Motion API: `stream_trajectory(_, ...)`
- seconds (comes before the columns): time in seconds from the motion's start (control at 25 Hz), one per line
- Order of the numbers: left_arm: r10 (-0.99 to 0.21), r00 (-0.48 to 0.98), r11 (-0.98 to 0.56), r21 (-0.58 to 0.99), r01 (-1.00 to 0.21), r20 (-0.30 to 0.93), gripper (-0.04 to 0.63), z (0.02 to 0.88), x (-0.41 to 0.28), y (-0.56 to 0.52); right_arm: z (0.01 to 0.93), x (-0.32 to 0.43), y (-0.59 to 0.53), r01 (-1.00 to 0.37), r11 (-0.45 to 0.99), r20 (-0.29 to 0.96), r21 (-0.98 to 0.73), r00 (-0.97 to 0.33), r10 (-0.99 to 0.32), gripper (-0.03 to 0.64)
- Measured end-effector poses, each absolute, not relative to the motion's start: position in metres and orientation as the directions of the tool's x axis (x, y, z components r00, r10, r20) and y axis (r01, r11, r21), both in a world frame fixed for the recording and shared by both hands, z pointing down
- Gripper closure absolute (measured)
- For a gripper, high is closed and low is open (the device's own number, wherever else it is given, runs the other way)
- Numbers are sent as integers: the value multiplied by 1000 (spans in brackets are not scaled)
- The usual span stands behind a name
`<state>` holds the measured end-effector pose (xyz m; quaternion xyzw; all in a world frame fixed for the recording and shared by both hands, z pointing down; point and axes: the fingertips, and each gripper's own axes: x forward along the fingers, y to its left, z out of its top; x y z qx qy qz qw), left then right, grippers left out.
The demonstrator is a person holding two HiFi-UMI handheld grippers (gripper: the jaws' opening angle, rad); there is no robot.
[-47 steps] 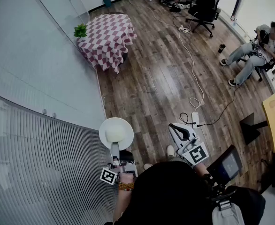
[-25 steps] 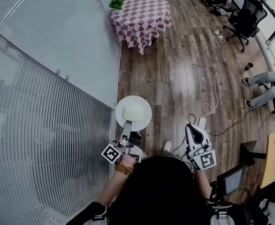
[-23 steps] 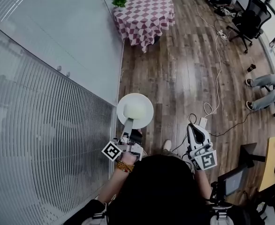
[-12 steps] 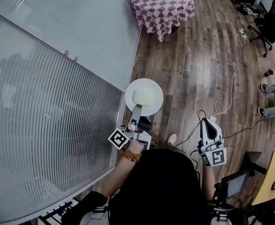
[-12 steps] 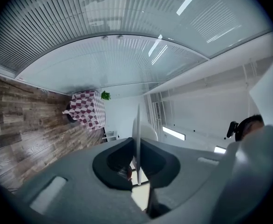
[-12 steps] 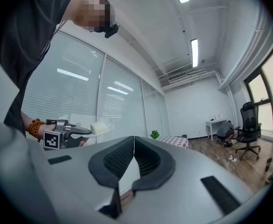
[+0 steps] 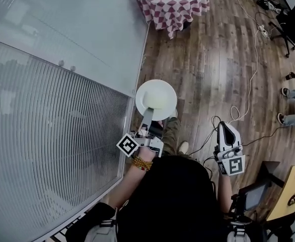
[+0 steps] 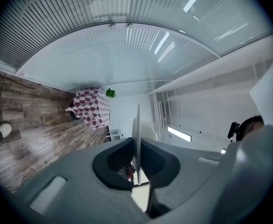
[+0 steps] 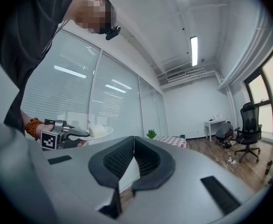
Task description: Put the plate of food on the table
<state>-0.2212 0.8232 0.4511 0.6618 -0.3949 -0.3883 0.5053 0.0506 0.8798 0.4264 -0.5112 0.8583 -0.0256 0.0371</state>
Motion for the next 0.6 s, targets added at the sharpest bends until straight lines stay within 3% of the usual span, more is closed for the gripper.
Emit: stream_trajectory(0.6,-894,425,-179,982,-55,-139,575,451,-250,615,377,-6,671,-872,490,-42,-9,-489,-871,604)
